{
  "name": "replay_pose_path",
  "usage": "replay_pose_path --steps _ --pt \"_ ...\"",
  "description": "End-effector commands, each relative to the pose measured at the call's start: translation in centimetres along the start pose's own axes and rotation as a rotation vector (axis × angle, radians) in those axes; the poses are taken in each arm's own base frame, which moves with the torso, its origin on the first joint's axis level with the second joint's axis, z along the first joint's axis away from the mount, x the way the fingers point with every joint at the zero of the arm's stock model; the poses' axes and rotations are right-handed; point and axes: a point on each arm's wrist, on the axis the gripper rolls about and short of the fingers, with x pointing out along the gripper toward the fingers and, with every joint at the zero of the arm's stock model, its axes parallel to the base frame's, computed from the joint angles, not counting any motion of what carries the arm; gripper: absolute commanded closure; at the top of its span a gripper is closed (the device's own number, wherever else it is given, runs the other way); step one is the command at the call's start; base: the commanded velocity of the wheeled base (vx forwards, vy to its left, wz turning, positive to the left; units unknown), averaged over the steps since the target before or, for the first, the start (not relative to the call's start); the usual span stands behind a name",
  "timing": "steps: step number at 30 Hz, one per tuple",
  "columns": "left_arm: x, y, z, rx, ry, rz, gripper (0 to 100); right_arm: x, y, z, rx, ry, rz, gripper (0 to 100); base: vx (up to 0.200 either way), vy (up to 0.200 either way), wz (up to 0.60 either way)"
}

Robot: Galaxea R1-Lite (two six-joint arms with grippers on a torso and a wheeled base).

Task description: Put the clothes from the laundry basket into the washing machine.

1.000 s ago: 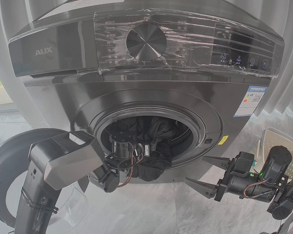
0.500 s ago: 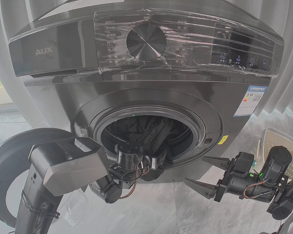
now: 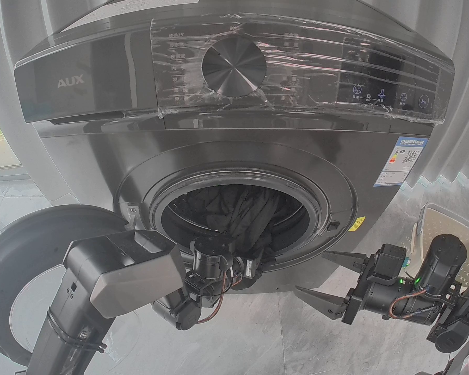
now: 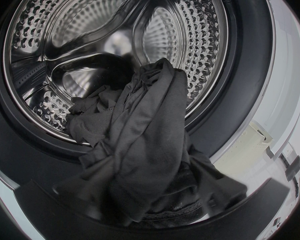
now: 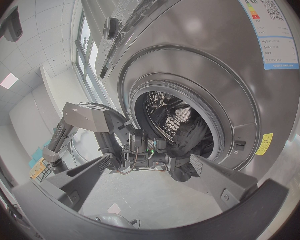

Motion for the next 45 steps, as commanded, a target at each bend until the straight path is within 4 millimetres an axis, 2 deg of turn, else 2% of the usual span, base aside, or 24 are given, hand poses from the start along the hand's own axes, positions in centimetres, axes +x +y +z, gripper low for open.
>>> replay_pose_path --steps 1,7,11,12,16,17,18,21,28,29,32,38,39,45 --pt "0.6 0.1 -0.5 0.000 -0.003 0.003 100 0.0 0.1 0.0 -0.001 0.000 0.005 0 0.000 0.000 0.00" --pt "0.8 0.0 -0.3 -0.002 -0.015 0.001 100 0.1 0.1 0.1 -0.002 -0.002 0.006 0 0.000 0.000 0.00" --pt "1.0 0.0 0.8 -0.009 -0.056 0.000 100 0.1 0.2 0.0 -0.002 -0.002 0.009 0 0.000 0.000 0.00" --pt "1.4 0.0 2.7 -0.023 -0.123 0.002 100 0.1 0.2 0.0 -0.002 -0.002 0.009 0 0.000 0.000 0.00" --pt "2.5 1.0 7.6 -0.051 -0.285 0.031 100 0.1 0.3 0.1 -0.003 -0.004 0.014 0 0.000 0.000 0.00" --pt "2.5 1.0 7.6 -0.051 -0.285 0.031 100 0.1 0.3 0.1 -0.003 -0.004 0.014 0 0.000 0.000 0.00" --pt "3.0 1.4 9.2 -0.058 -0.343 0.046 100 0.2 0.4 0.1 -0.004 -0.005 0.019 0 0.000 0.000 0.00" --pt "3.8 2.4 11.7 -0.075 -0.438 0.097 100 0.2 0.4 0.1 -0.004 -0.003 0.020 0 0.000 0.000 0.00" --pt "5.0 3.9 12.9 -0.067 -0.497 0.137 100 0.2 0.4 0.1 -0.004 -0.003 0.020 0 0.000 0.000 0.00" --pt "5.6 4.8 13.0 -0.050 -0.509 0.159 100 0.2 0.4 0.1 -0.004 -0.004 0.020 0 0.000 0.000 0.00" --pt "6.1 5.7 13.3 -0.044 -0.527 0.176 100 0.2 0.4 0.1 -0.004 -0.003 0.020 0 0.000 0.000 0.00" --pt "6.2 6.0 13.3 -0.042 -0.528 0.182 100 0.2 0.4 0.1 -0.004 -0.004 0.020 0 0.000 0.000 0.00" --pt "6.2 5.9 13.3 -0.042 -0.528 0.181 0 0.2 0.4 0.1 -0.004 -0.004 0.020 0 0.000 0.000 0.00" --pt "6.5 6.0 12.6 -0.040 -0.509 0.183 0 0.2 0.4 0.2 -0.005 -0.007 0.021 0 0.000 0.000 0.00"
